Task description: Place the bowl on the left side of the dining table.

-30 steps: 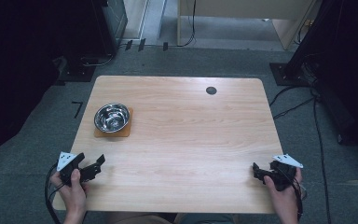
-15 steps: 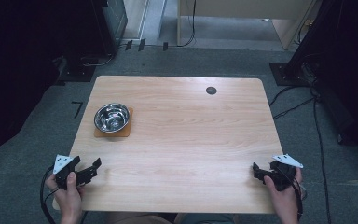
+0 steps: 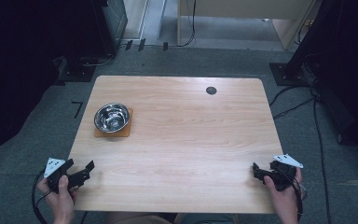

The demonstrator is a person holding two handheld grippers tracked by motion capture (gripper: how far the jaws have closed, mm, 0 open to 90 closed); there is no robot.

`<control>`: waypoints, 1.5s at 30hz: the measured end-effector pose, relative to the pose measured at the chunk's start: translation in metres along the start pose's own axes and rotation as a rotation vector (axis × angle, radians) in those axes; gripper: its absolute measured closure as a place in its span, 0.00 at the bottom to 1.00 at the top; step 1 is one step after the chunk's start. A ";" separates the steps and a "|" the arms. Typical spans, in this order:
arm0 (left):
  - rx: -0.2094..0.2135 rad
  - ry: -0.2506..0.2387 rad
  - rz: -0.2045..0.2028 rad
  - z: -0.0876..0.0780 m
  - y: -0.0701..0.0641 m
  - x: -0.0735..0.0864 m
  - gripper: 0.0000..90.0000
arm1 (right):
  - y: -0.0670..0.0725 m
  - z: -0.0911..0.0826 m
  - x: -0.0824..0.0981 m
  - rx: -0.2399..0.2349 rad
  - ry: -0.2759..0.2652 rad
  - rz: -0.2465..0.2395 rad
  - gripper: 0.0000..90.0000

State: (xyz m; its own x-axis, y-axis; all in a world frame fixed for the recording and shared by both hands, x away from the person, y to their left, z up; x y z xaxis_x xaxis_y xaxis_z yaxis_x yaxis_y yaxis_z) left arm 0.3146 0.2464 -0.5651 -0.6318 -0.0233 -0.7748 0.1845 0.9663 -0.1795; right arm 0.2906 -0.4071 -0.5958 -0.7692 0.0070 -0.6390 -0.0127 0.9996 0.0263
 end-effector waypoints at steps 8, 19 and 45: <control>-0.009 0.007 -0.008 -0.003 0.007 0.002 0.10 | 0.000 0.000 0.000 0.000 0.000 0.001 0.03; -0.031 0.049 0.067 0.002 0.000 0.006 0.10 | 0.000 0.000 0.000 0.000 0.000 0.001 0.03; -0.065 0.141 0.193 0.010 -0.010 0.014 0.10 | 0.000 0.000 0.000 0.000 0.001 0.002 0.03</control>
State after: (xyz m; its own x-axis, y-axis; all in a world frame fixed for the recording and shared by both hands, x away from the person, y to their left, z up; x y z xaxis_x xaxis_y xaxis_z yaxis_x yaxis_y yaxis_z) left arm 0.3120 0.2338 -0.5802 -0.6889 0.1950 -0.6981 0.2664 0.9638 0.0064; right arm 0.2905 -0.4070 -0.5958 -0.7698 0.0086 -0.6383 -0.0117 0.9996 0.0275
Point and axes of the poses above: each handheld gripper's, and its own axes: z roughly forward along the jaws, x roughly out of its underside, y roughly to its left, the point moved 10 cm from there along z, roughly forward along the jaws, and after that the axes turned 6 degrees about y, right-handed, at the moved point
